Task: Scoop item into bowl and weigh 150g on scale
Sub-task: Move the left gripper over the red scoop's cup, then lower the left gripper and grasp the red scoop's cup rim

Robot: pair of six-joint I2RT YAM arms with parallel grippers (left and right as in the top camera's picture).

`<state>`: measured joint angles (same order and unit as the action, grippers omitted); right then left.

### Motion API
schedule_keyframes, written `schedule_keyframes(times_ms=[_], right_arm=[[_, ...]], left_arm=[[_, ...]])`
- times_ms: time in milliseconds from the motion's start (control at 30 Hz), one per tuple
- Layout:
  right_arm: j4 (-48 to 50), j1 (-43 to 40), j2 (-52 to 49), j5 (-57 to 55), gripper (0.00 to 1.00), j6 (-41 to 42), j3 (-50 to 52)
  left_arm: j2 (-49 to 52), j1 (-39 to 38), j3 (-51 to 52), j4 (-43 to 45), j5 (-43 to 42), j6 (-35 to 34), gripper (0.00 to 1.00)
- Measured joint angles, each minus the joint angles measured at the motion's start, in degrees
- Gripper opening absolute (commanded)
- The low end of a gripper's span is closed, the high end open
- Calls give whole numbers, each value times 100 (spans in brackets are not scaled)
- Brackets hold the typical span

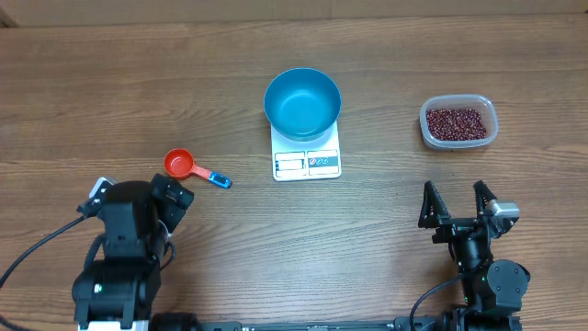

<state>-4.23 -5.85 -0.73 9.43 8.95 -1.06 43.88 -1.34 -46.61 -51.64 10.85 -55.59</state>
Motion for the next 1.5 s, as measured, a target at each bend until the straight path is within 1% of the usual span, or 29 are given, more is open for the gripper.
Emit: schedule_keyframes(times_ms=[200,367,467,600,733,1133,1400,1500], right_arm=[[0,0,0,0,100,2,0],[-2,0,0,0,100,4,0],[-2,0,0,2,100,2,0],[0,0,0,0,100,2,0],[0,0,0,2,100,2,0],[-2,0,0,2,100,0,0],[0,0,0,0,100,0,0],[-2,0,0,0,100,0,0]], left_arm=[[632,0,0,122,210,-109,100],[1480,0,-2,407,321,-195,100],[1974,0,-2,514,387,-323,100],[2632,0,-2,686,446,-702,100],[2782,0,-2,905,463,-789,100],[2785,0,-4,1189,485,-887,100],[2785,0,-4,1139,487,-898,100],[2785,0,-4,1139,535,-901,97]])
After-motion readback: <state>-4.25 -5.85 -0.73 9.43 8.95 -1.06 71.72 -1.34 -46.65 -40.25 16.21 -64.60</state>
